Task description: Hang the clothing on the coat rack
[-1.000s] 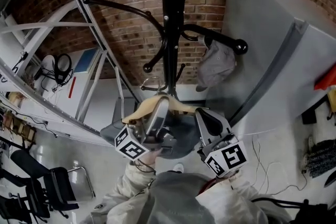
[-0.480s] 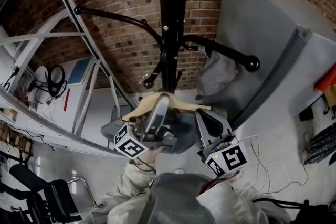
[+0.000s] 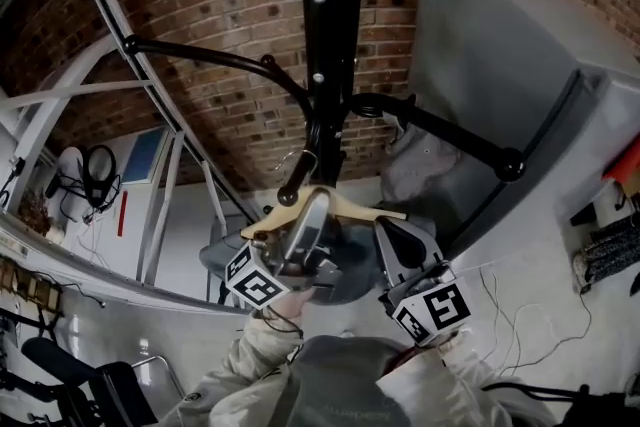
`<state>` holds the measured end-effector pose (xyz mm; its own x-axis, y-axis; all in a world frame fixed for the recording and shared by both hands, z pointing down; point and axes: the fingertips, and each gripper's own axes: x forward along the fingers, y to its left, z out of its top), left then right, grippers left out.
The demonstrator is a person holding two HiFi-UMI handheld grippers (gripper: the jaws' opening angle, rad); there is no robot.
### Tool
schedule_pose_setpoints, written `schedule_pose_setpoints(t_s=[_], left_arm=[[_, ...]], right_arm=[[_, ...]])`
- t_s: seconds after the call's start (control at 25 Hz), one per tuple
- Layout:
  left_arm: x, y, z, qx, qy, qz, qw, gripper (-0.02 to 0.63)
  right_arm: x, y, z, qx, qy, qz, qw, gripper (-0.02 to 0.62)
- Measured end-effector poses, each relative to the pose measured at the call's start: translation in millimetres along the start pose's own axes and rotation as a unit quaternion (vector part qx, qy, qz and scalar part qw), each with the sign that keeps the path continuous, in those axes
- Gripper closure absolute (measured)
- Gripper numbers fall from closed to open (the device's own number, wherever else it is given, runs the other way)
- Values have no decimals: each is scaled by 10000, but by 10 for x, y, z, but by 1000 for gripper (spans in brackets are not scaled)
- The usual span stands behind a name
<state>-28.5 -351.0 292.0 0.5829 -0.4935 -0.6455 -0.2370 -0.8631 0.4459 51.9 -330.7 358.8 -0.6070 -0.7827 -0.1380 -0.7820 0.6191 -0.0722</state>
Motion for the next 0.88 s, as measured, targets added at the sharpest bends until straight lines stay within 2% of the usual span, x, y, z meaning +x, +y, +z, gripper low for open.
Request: schedule_pose_setpoints(t_s=[0.44, 0.88], left_arm=[[35, 173, -54, -193, 124, -62, 9997, 509], [23, 211, -134, -156, 228, -38, 9996, 509]], right_arm=[[158, -57, -88, 13, 100, -66, 9999, 571], [172, -55, -150, 127, 134, -28, 9998, 571]])
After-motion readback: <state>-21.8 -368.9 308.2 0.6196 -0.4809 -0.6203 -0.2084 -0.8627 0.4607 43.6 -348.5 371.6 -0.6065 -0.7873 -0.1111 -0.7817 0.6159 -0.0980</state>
